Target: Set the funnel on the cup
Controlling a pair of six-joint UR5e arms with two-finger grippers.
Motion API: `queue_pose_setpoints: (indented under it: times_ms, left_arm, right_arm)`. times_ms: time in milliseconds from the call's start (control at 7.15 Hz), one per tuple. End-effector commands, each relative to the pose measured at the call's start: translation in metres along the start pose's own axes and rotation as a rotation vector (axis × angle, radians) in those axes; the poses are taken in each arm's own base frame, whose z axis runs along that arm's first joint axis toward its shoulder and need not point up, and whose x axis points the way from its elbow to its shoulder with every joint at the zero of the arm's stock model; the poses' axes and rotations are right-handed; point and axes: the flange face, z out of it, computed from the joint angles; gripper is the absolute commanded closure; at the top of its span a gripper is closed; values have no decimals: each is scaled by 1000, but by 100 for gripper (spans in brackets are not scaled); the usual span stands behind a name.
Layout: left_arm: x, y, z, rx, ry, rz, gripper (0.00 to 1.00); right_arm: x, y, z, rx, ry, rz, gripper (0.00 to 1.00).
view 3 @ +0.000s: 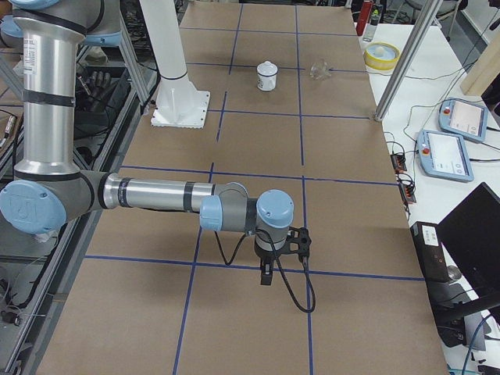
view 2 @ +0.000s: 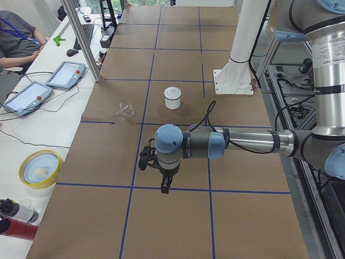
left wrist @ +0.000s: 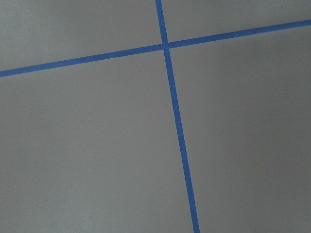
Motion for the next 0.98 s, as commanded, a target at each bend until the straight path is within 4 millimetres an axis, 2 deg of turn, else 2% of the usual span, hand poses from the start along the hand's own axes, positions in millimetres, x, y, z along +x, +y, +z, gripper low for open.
queue_pose_setpoints:
  times_ms: [0, 280, 420, 559, 699, 839]
  left_arm:
    - [1, -1, -2, 3, -1, 2, 0]
    - [6, -5, -7, 14, -8, 16, 0]
    - [18, -24, -22, 49, -9, 49, 0]
    - [38, -46, -47, 99, -29, 102, 0]
    - [52, -78, -68, 148, -39, 149, 0]
    - [59, -104, -77, 179, -43, 161, 0]
  right_arm:
    - [0, 0, 0, 0, 0, 0, 0]
    - [0, 0, 0, 0, 0, 0, 0]
    - [0, 0, 1, -1, 0, 1, 0]
    - [0, 0, 0, 0, 0, 0, 0]
    - [0, 0, 0, 0, 0, 0, 0]
    - [0, 0, 1, -1, 0, 1, 0]
